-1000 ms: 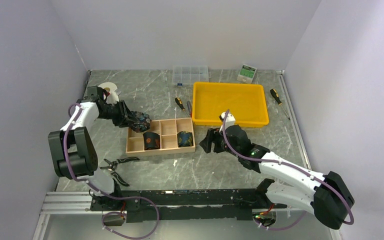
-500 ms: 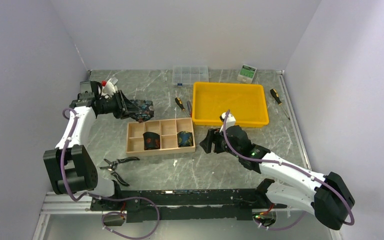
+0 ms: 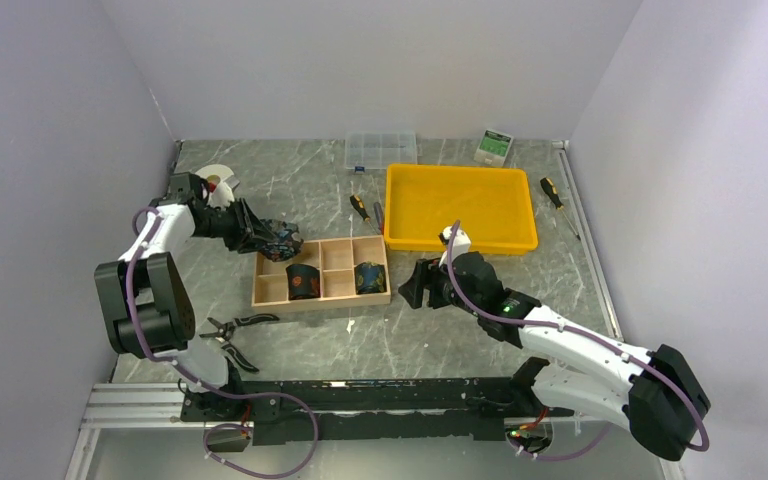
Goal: Roll the ties
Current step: Place the tie in the storage box.
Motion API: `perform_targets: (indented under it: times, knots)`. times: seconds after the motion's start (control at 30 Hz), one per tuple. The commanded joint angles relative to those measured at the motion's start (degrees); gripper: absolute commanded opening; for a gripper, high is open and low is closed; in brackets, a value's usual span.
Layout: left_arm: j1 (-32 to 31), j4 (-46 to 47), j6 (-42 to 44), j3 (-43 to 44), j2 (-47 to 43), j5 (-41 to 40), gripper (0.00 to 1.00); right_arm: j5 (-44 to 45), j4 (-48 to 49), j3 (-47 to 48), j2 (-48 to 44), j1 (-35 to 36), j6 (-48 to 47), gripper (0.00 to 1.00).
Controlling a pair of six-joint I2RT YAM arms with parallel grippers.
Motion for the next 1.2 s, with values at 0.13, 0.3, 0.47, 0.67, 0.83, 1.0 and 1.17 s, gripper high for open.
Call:
perform_targets:
  times: [0.13, 0.3, 0.47, 0.67, 0.83, 1.0, 1.17]
  knots:
    - [-0.9, -2.8, 4.6, 0.1, 4.3, -5.2, 0.03, -0.7, 3.2, -0.7, -2.1, 0.3, 0.5, 0.73]
    - [-1.2, -5.6, 5.5, 2.3, 6.9, -8.0, 0.03, -0.6, 3.0, -0.7, -2.3, 0.3, 0.5, 0.73]
    - [-1.9, -8.2, 5.7, 3.9, 7.7, -13.6, 0.03, -0.3, 3.2, -0.6, -2.3, 0.4, 0.5, 0.73]
    - [-2.7, -11.3, 6.1, 6.1, 8.8, -22.4, 0.03, 0.5, 2.8, -0.8, -2.7, 0.3, 0.4, 0.73]
    - [-3.4, -14.2, 7.0, 8.7, 9.5, -27.2, 0.03, 0.5, 2.9, -0.6, -2.1, 0.3, 0.4, 0.73]
    - [-4.6, -15.4, 7.3, 9.1, 10.4, -30.2, 0.03, 0.0, 3.3, -0.7, -1.5, 0.3, 0.5, 0.73]
    - [-5.1, -14.3, 6.2, 10.5, 6.8, -24.6, 0.03, 0.0, 3.5, -0.9, -1.4, 0.4, 0.7, 0.73]
